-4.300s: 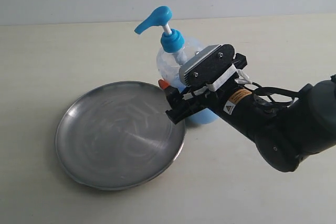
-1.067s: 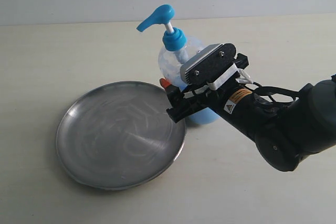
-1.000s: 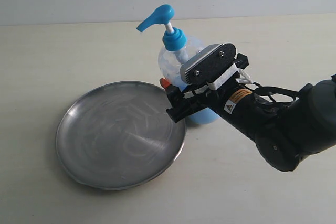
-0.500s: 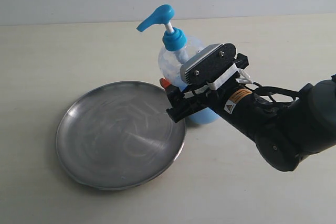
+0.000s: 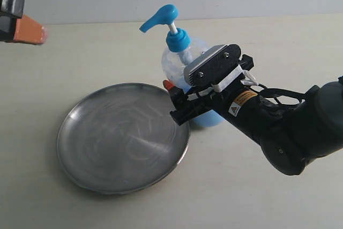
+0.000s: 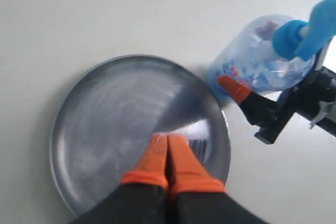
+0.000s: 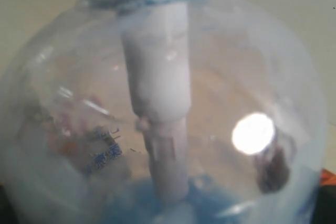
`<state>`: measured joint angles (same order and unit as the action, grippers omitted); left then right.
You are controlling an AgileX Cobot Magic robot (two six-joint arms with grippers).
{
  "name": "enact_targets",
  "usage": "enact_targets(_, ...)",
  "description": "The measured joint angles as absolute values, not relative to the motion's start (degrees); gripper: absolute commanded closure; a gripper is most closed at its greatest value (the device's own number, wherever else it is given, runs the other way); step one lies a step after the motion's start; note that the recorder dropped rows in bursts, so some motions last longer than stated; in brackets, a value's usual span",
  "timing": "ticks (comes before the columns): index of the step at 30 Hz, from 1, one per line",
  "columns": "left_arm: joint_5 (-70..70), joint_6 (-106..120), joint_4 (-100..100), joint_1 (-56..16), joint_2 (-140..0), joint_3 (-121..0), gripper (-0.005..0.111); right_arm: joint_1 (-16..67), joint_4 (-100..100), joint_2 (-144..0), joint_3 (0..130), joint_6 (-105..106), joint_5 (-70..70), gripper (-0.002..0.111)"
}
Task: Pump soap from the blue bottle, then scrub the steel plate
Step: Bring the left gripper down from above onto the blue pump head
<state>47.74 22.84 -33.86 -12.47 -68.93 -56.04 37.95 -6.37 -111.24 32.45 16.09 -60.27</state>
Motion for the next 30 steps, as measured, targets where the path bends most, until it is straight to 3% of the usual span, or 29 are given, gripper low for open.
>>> enact_targets(13, 48.7, 16.9, -29.7, -23.6, -79.7, -68.4, 0.107, 38.0, -6.4, -111.2, 32.5, 16.1, -60.3, 0.108)
enact_targets(30, 50.9, 13.3, -27.2, -30.1, -87.6, -81.2, 0.107, 38.0, -6.4, -111.2, 32.5, 16.1, -60.3, 0.108)
